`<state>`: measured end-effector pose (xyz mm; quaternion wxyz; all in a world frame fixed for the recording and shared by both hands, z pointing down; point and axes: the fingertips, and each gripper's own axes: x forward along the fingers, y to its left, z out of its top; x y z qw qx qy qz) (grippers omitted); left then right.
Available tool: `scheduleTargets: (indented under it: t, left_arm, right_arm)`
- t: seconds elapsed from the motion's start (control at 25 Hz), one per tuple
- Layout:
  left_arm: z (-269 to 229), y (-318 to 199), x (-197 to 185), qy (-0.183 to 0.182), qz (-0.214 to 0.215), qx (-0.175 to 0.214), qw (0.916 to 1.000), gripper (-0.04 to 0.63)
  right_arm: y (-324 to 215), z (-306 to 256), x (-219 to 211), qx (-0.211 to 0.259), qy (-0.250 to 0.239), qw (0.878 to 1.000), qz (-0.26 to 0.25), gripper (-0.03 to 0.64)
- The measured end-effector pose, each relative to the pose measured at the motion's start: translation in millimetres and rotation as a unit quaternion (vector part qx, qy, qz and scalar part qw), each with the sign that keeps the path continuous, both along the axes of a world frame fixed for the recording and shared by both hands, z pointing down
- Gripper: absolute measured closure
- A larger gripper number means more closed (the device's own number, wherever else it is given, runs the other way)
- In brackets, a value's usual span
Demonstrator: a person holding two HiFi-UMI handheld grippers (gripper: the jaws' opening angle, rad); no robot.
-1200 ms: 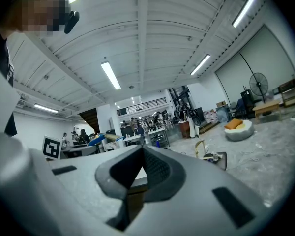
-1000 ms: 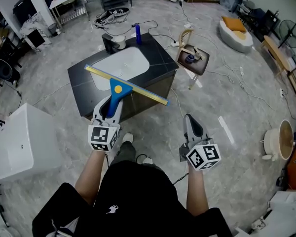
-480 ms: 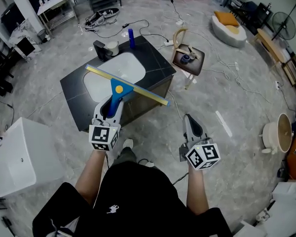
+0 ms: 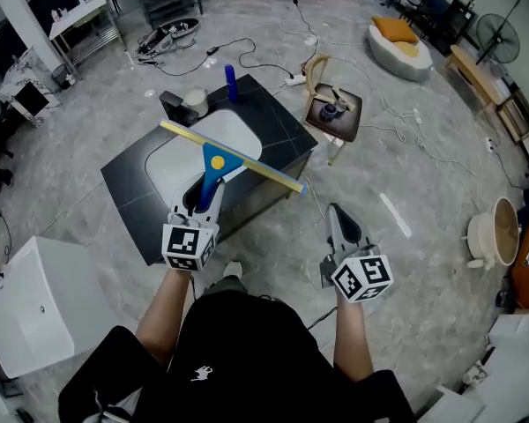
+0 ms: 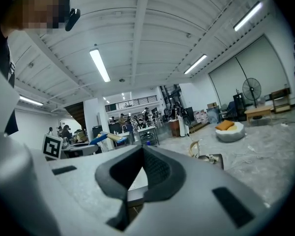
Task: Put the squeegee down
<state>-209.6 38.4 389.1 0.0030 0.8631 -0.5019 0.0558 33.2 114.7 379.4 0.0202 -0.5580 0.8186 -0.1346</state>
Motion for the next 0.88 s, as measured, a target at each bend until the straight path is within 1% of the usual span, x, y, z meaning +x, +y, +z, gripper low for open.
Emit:
scheduleTargets:
  t: [0.52,0.68,0.88]
  left_arm:
    - [13.1,-80.2,-35.9,0.012,0.058,-0.006,0.9982,0.465]
    - [13.3,-95.9,-39.2,0.011,0.076,-0.003,0.9970,0.465]
    - [16.3,-112.2,-30.5,0.018,0.088,-0.008,0.9960,0.465]
  right_arm:
    - [-62.7,-1.9,-45.7,-0.003,0.025,0.998,0.053,0.615]
    - [-72.0,-1.2,-53.1,-0.010,0.035,0.997,0.066,0.615]
    - [-82.9,0.1,-45.6,-0.023,0.041,0.996,0.078,0.615]
